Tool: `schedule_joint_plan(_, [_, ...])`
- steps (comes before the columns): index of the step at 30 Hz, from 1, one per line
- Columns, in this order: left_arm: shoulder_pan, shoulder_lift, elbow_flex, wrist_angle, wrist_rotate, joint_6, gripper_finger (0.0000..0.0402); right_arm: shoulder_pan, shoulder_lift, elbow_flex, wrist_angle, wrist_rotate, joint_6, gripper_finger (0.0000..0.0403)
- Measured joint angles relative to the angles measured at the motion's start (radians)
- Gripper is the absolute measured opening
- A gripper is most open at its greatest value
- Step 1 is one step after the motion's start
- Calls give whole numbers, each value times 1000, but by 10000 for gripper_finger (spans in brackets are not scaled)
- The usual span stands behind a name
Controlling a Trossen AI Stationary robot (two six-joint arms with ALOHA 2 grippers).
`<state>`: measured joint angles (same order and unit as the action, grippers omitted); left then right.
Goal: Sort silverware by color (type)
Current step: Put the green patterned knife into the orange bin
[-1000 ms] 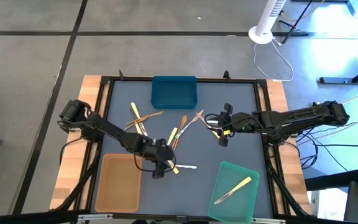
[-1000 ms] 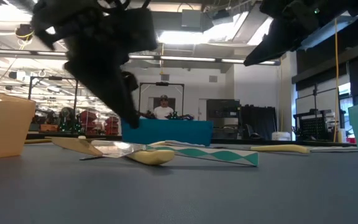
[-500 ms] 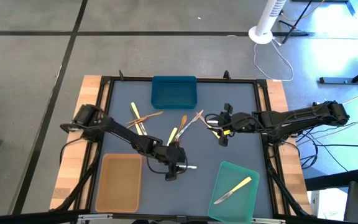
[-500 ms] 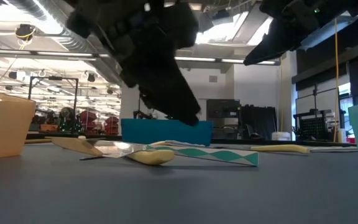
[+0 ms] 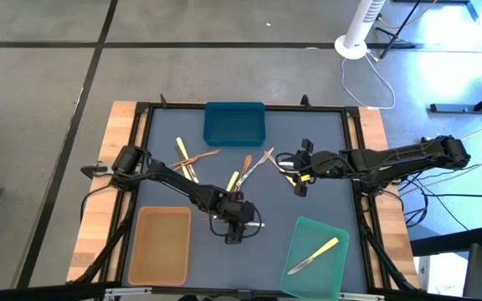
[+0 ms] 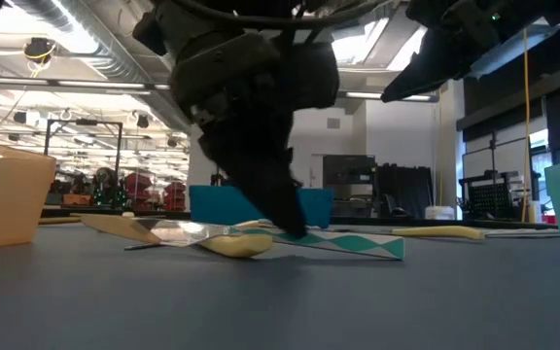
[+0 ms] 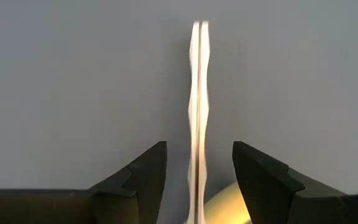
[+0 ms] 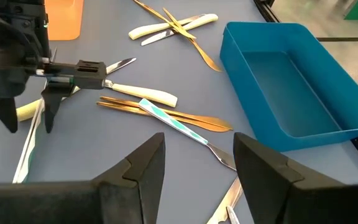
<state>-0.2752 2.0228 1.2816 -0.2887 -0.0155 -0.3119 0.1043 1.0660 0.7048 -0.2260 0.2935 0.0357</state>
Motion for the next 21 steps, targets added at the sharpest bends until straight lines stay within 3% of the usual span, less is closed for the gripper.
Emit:
schedule_joint_plan(11, [-7, 3, 0, -17, -1, 1, 174, 0, 0, 0, 0, 0, 0, 179])
schedule_joint_plan(21, [-7, 3, 0, -17, -1, 3, 108, 0, 0, 0, 0, 0, 0, 179])
